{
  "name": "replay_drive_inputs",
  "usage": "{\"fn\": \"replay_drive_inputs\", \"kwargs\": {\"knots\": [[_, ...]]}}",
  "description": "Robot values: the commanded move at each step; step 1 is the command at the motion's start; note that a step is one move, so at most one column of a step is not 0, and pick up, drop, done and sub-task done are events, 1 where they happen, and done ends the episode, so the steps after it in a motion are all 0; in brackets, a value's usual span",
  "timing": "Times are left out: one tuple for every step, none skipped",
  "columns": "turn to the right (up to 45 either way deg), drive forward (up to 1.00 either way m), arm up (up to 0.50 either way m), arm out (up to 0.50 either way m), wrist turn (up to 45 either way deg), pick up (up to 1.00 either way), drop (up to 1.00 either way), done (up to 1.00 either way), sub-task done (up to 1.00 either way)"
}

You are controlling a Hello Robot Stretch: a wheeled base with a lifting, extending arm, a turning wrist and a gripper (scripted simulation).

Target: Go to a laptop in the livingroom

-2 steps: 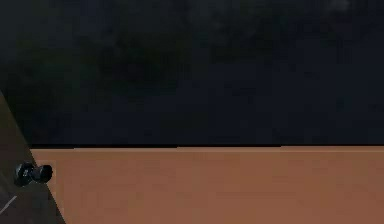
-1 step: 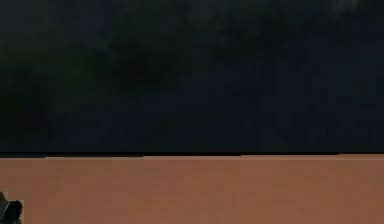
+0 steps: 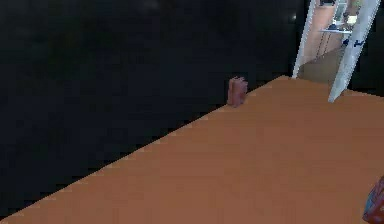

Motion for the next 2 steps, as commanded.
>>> {"fn": "replay_drive_inputs", "kwargs": {"knots": [[30.0,0.0,0.0,0.0,0.0,0.0,0.0,0.0,0.0],[0.0,1.0,0.0,0.0,0.0,0.0,0.0,0.0,0.0]]}}
